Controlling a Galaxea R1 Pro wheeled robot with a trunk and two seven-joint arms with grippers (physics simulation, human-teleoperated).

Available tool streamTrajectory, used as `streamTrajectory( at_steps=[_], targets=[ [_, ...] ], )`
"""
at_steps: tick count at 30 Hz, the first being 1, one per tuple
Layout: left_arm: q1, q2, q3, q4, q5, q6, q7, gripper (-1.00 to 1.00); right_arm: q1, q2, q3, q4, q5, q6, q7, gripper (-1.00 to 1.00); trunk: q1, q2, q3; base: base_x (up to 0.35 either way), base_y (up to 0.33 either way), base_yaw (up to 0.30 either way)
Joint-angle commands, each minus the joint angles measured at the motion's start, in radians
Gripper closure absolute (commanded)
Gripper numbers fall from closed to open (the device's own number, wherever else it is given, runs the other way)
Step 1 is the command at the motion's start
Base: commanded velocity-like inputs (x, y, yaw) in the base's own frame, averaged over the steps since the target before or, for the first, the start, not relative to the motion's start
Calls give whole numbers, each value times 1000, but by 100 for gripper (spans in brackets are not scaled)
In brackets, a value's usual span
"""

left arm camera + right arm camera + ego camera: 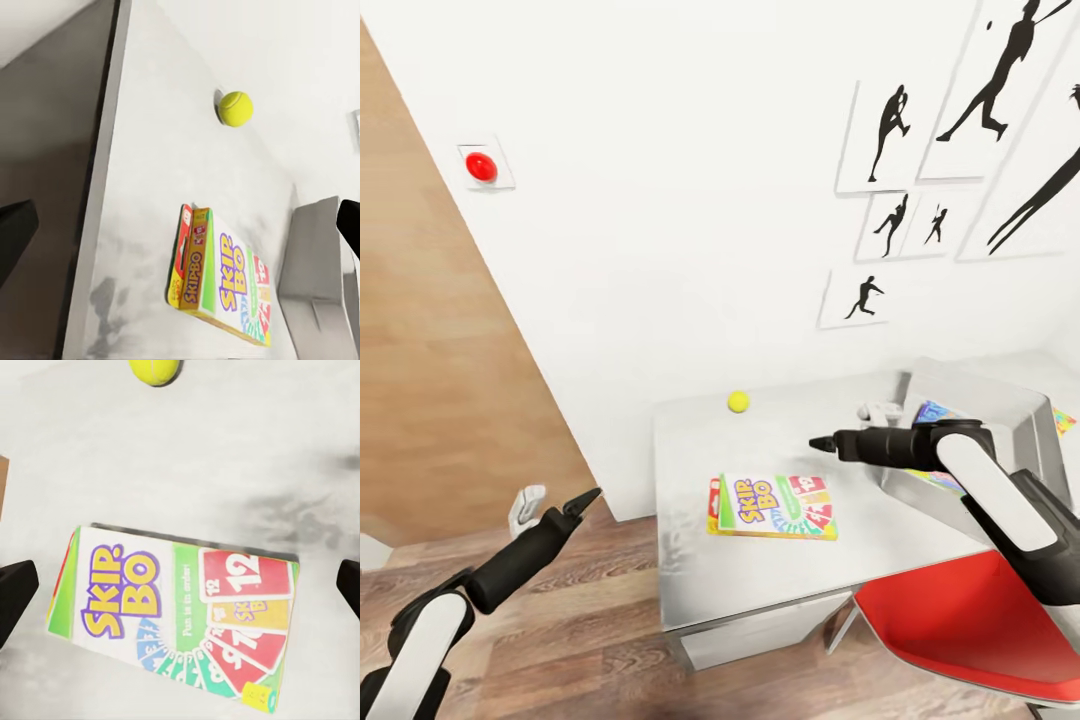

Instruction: Put all the toys in the child's room - the three board games (two on the bed and one on the table), the two jigsaw puzzles on the table, and the tennis ball on the table - inside the toy box on the table in the child's room.

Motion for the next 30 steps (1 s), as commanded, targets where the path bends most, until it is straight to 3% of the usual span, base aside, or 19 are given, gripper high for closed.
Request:
streamTrajectory(
  at_steps=[1, 9, 30],
  targets=[
    [-1, 0, 2, 0, 2, 6, -2, -100, -1, -1, 2, -1, -10, 0, -10, -100, 1, -2, -2, 0, 102, 0],
    [18, 2, 4, 17, -7, 5, 11, -100, 25, 1, 2, 22, -5, 1, -12, -100, 1, -2, -2, 0, 48, 0],
    [21, -4, -4, 96, -11, -4, 27, -100, 56, 18, -2, 210, -4, -7, -4, -100, 1, -2, -2, 0, 6, 0]
  ],
)
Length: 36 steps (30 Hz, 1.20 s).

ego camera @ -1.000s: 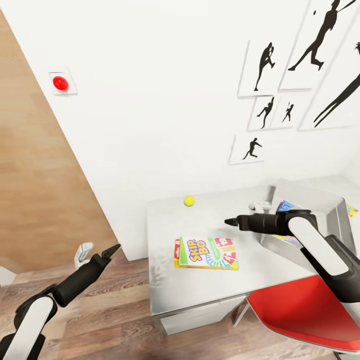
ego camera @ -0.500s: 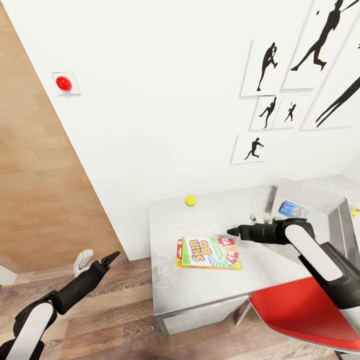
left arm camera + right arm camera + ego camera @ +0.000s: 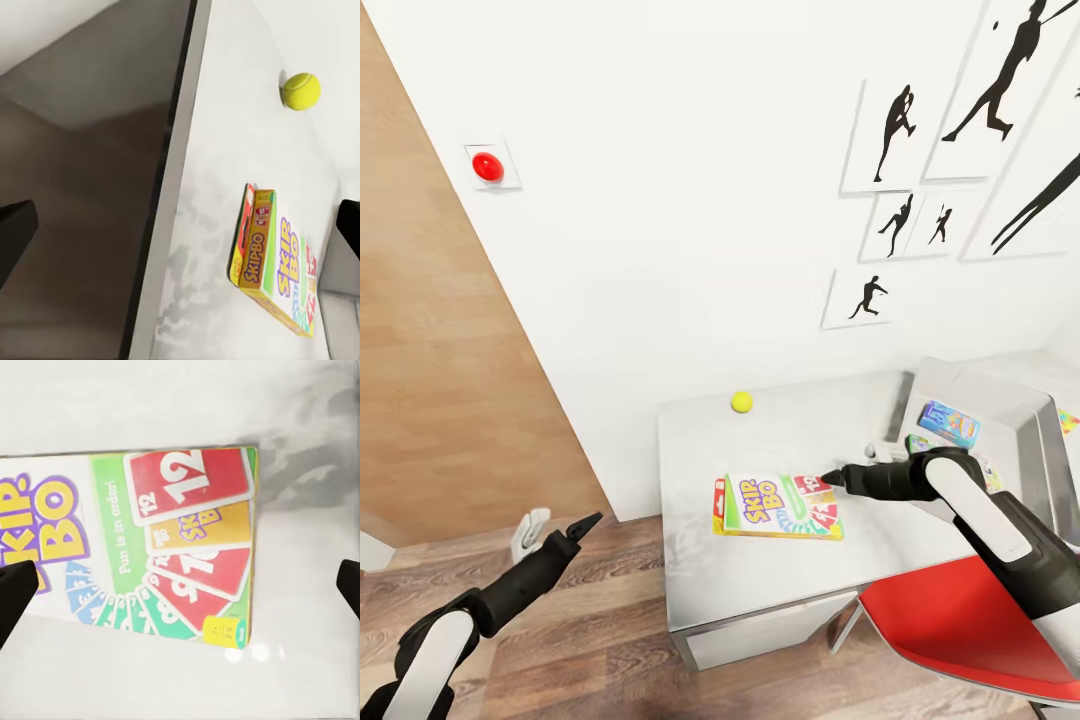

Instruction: Put all the toys in the child's room - the three board games (two on the bed and one on the table), the two jigsaw puzzles on the table, and the tennis ball on the table - inside the toy box on the table in the child's room.

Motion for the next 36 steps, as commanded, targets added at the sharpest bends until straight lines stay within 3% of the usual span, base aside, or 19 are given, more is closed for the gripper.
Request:
streamTrajectory(
  at_steps=[1, 27, 36],
  targets=[
    [-1, 0, 2, 0, 1, 6, -2, -100, -1, -1, 2, -1, -10, 0, -10, -100, 1, -2, -2, 0, 0, 0],
    [-10, -5, 0, 39, 0, 5, 3, -100, 2, 15, 2, 36, -10, -2, -7, -100, 1, -2, -2, 0, 0, 0],
    [-39, -9, -8, 96, 0, 3, 3, -100, 3, 15, -1, 68, -9, -4, -6, -100, 1, -2, -2, 0, 0, 0]
  ],
)
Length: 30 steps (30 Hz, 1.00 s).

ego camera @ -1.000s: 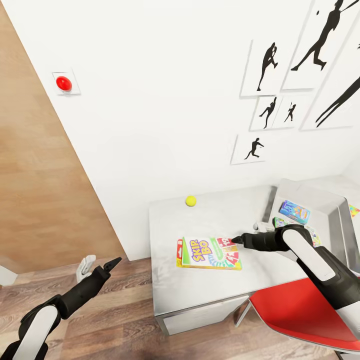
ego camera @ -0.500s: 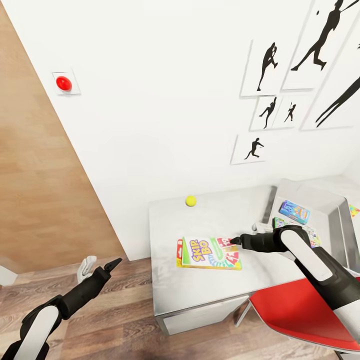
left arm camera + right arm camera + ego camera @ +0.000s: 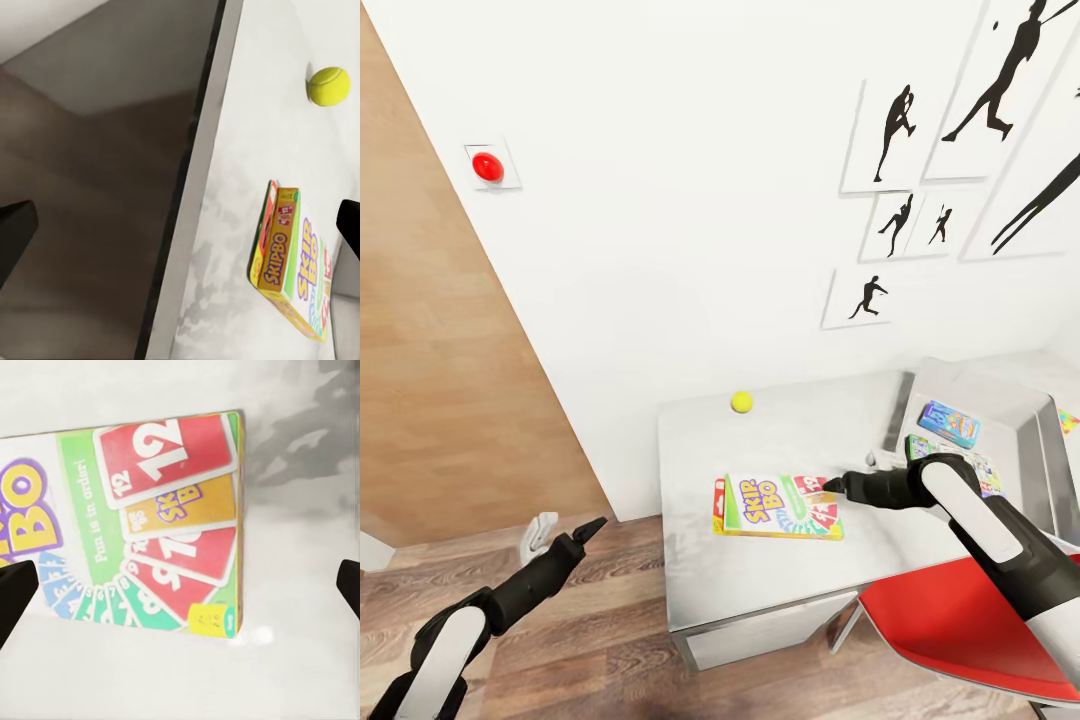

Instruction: Put all the toys in the child's room - the three board games (two on the bed and one on the table), the two jigsaw puzzles on the table, and the tennis ball on the table - inside the toy box on the table in the child's room.

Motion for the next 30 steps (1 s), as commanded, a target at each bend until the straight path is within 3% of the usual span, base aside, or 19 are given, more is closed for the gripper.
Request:
streamTrajectory(
  at_steps=[1, 11, 30],
  targets=[
    [-1, 0, 2, 0, 1, 6, -3, -100, -1, -1, 2, -1, -11, 0, -10, -100, 1, -2, -2, 0, 0, 0],
    [-51, -4, -44, 83, -1, 2, -3, -100, -1, 0, -2, 33, -12, -2, -10, -100, 1, -2, -2, 0, 0, 0],
    [-67, -9, -58, 115, -2, -12, -3, -100, -1, 1, -5, 43, -12, -4, -11, -100, 1, -2, -2, 0, 0, 0]
  ],
)
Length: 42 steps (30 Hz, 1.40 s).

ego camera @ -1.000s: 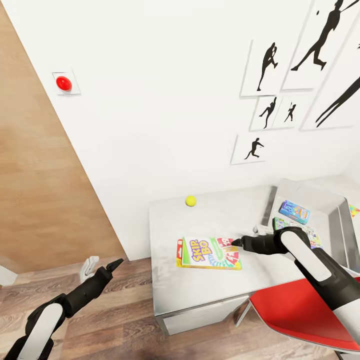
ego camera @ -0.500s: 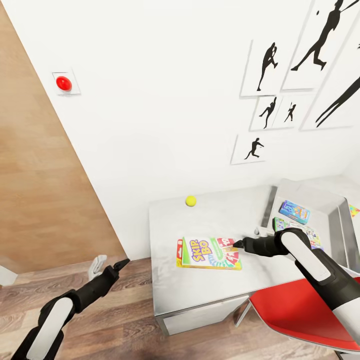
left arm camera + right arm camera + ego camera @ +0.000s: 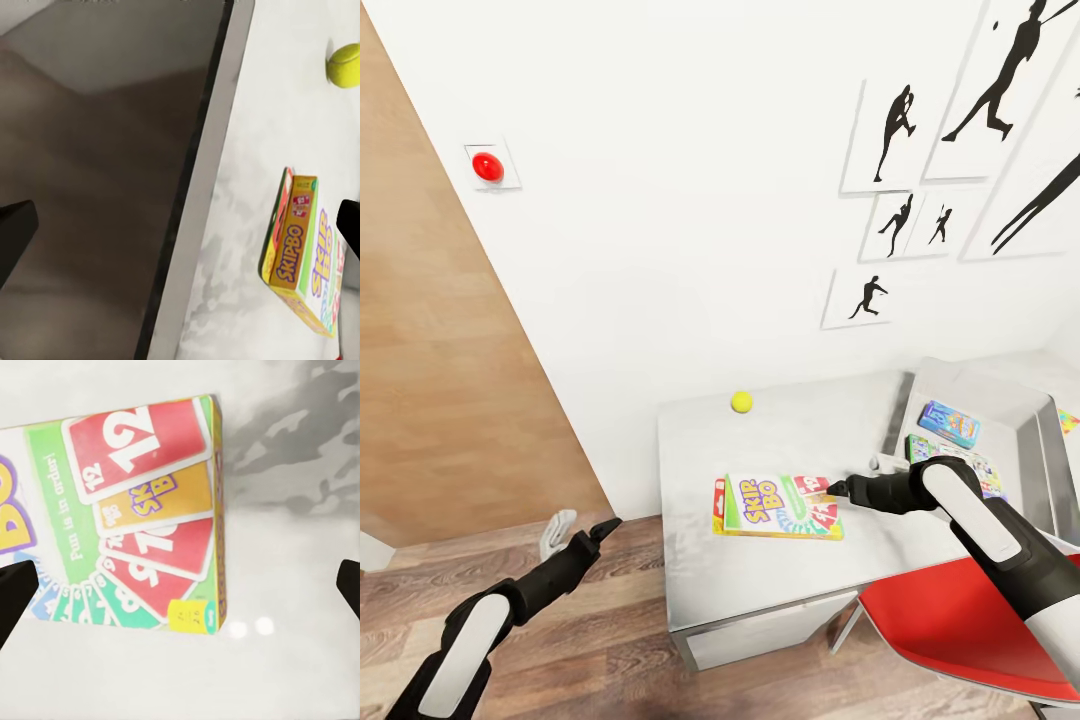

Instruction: Put all the toys in the child's room - the three board games (two on the bed and one on the table), the two jigsaw puzzles on the table, and the tennis ball on the table - inside the toy box on the table in the child's room.

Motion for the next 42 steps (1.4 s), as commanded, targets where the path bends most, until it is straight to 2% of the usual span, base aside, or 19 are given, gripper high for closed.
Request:
streamTrajectory(
  at_steps=[1, 8, 13, 21, 22, 25, 33, 42],
  targets=[
    [-1, 0, 2, 0, 1, 6, -2, -100, -1, -1, 2, -1, -10, 0, -10, -100, 1, -2, -2, 0, 0, 0],
    [-4, 0, 3, 4, 2, 4, -1, -100, -2, 6, 3, 20, -11, -8, -10, -100, 1, -2, -2, 0, 0, 0],
    [-28, 5, 4, 35, 2, 5, 0, -100, -4, 12, 1, 43, -11, -23, -10, -100, 1, -2, -2, 0, 0, 0],
    [-129, 3, 2, 170, 2, 6, -1, -100, -20, 22, -1, 108, -13, -35, -8, -100, 1, -2, -2, 0, 0, 0],
    [-129, 3, 2, 170, 2, 6, -1, -100, -20, 22, -1, 108, -13, -35, -8, -100, 1, -2, -2, 0, 0, 0],
    [-154, 3, 2, 207, 2, 6, -2, -100, -43, 44, -2, 141, -14, -37, -8, -100, 1, -2, -2, 0, 0, 0],
    [-173, 2, 1, 239, 2, 5, -3, -100, -92, 74, -2, 216, -14, -38, -7, -100, 1, -2, -2, 0, 0, 0],
    [-179, 3, 1, 248, 2, 4, -4, -100, -117, 89, -1, 252, -13, -38, -6, -100, 1, -2, -2, 0, 0, 0]
  ],
)
